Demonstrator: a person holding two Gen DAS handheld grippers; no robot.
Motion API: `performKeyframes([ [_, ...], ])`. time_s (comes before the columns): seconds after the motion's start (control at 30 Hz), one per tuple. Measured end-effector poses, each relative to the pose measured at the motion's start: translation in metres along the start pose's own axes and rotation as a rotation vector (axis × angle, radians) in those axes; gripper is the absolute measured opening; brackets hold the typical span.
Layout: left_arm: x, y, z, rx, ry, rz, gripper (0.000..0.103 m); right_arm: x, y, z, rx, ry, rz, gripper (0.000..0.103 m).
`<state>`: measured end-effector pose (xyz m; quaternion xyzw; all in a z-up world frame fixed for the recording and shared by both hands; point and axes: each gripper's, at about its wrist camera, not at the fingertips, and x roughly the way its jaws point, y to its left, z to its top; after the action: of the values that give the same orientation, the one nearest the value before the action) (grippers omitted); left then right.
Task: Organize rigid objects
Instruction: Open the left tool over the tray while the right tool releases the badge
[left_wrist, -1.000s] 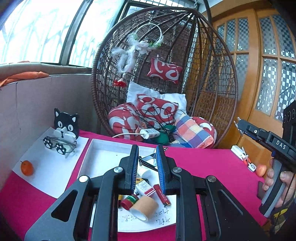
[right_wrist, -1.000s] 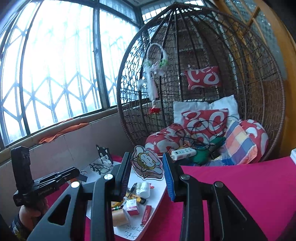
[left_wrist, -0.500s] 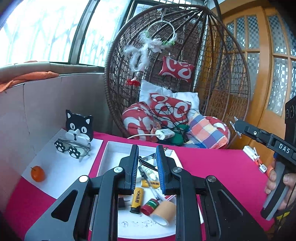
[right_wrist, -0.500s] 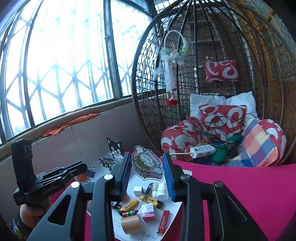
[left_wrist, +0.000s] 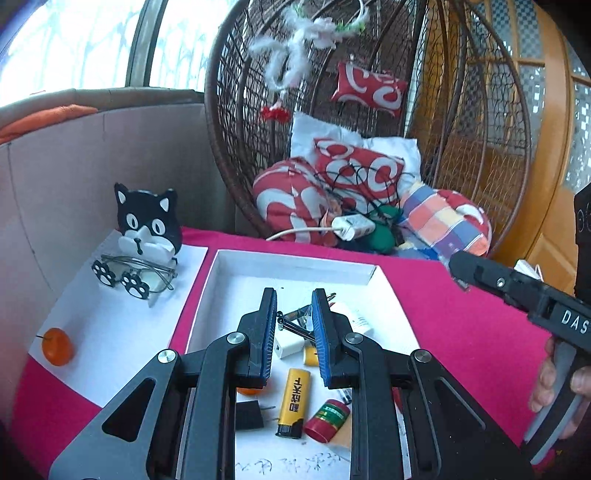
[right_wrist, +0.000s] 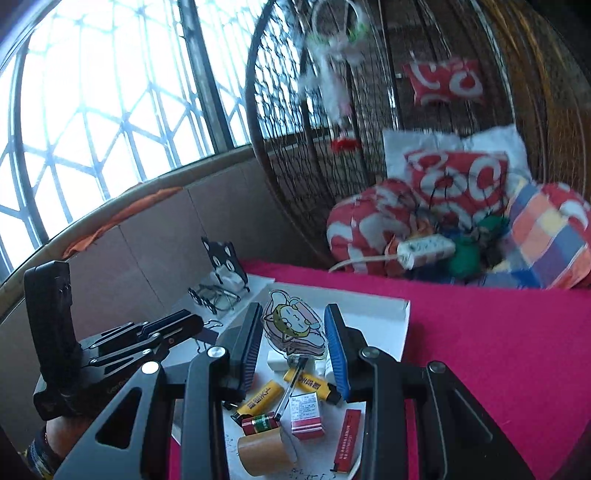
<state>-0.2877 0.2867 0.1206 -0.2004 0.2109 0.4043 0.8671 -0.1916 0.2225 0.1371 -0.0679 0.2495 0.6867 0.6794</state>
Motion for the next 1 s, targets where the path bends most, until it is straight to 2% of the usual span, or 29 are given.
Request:
performKeyframes([
  [0.2, 0.031, 0.002, 0.001, -0.006, 0.050, 0.006, 0.019, 0.030, -0.011, -0.010, 0.056, 0.056, 0.011, 0.034],
  [0.47, 0.072, 0.007, 0.003, -0.050, 0.129, -0.047, 0.019, 0.062, -0.023, -0.026, 0.111, 0.107, 0.006, 0.034],
  [0.63, 0.085, 0.007, -0.006, -0.054, 0.168, 0.009, 0.022, 0.075, -0.027, -0.038, 0.124, 0.136, -0.008, 0.037],
  [0.67, 0.084, 0.009, -0.007, -0.059, 0.165, 0.022, 0.030, 0.076, -0.027, -0.040, 0.119, 0.138, -0.021, 0.048],
  [0.7, 0.083, 0.011, -0.008, -0.068, 0.161, 0.032, 0.051, 0.076, -0.027, -0.041, 0.117, 0.135, -0.033, 0.063],
  [0.73, 0.081, 0.013, -0.009, -0.078, 0.158, 0.042, 0.065, 0.074, -0.027, -0.044, 0.114, 0.126, -0.044, 0.070],
  [0.77, 0.077, 0.016, -0.010, -0.093, 0.146, 0.056, 0.085, 0.073, -0.028, -0.045, 0.112, 0.117, -0.050, 0.084],
  [0.8, 0.073, 0.018, -0.010, -0.101, 0.131, 0.061, 0.091, 0.070, -0.028, -0.047, 0.103, 0.106, -0.060, 0.090],
  [0.83, 0.069, 0.019, -0.010, -0.105, 0.116, 0.069, 0.092, 0.068, -0.027, -0.048, 0.094, 0.102, -0.068, 0.092],
  [0.9, 0.057, 0.020, -0.010, -0.109, 0.084, 0.100, 0.102, 0.063, -0.024, -0.051, 0.064, 0.094, -0.087, 0.095],
  [0.93, 0.053, 0.021, -0.010, -0.112, 0.069, 0.102, 0.103, 0.060, -0.022, -0.054, 0.052, 0.091, -0.094, 0.096],
  [0.97, 0.046, 0.022, -0.010, -0.117, 0.054, 0.103, 0.103, 0.058, -0.021, -0.055, 0.042, 0.090, -0.102, 0.103],
  [1.0, 0.038, 0.023, -0.011, -0.127, 0.036, 0.106, 0.103, 0.053, -0.019, -0.057, 0.031, 0.085, -0.110, 0.103],
])
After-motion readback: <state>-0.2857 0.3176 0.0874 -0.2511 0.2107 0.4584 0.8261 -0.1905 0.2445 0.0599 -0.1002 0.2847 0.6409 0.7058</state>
